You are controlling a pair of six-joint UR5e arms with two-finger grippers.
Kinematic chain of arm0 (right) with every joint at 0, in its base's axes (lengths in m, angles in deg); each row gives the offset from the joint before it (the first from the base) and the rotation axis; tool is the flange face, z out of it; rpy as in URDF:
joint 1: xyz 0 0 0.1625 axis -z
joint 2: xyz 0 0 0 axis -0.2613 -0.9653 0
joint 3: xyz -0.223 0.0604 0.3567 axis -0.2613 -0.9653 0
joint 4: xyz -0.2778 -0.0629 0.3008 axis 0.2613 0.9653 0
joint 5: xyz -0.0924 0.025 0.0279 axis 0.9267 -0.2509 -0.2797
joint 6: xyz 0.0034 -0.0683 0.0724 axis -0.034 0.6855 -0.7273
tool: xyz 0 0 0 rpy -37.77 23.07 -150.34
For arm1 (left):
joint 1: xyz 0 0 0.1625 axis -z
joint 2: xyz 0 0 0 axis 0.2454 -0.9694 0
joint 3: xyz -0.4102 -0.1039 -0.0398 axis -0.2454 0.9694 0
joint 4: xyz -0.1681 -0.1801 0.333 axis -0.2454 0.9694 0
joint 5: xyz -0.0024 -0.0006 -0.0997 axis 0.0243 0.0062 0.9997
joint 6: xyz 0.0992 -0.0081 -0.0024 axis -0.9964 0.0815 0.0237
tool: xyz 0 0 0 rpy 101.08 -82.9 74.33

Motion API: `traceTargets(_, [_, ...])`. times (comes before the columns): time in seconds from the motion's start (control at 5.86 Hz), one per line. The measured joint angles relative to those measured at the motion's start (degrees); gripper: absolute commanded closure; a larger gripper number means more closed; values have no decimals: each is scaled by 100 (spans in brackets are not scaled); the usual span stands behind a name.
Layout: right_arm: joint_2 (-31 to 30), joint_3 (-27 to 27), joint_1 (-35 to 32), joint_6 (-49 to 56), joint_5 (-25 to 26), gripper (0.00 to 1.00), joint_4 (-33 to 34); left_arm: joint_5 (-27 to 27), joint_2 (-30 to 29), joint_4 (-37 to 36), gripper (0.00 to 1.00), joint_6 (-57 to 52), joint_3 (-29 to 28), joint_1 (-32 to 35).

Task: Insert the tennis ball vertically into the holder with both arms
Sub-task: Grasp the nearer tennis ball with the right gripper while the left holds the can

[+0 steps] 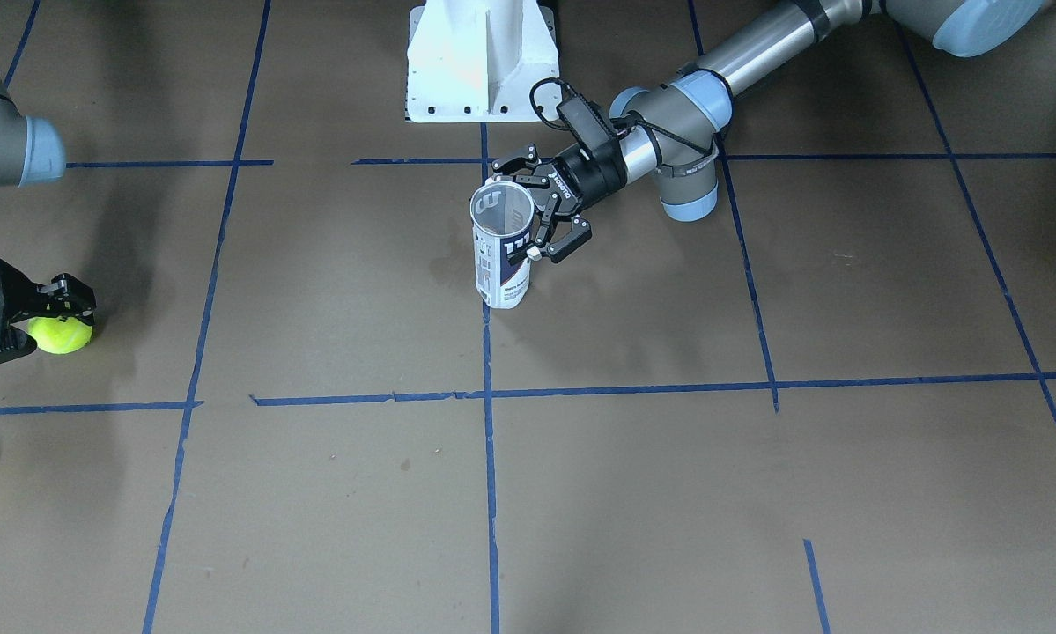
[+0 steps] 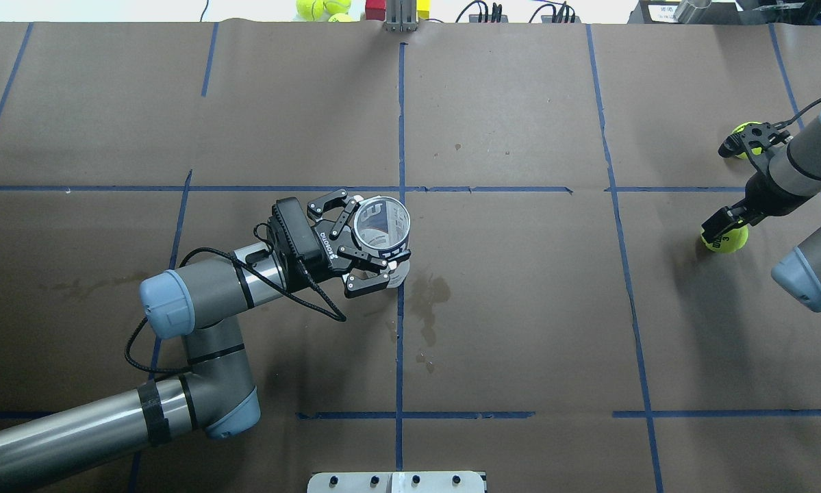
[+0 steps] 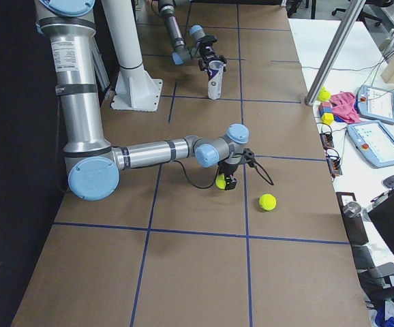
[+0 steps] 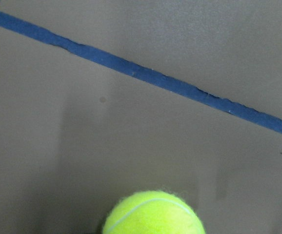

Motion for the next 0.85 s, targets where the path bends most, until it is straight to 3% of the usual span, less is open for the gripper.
traceTargets(0.17, [4,-8,18,-4,6,62,0,0,5,4,0,0,0,0])
traceTargets(0.34, [5,51,36,-12,0,71,0,0,8,9,0,0,4,0])
traceTargets(0.85, [156,1302,50,-875,-25,70,49,0,8,8,0,14,9,-13])
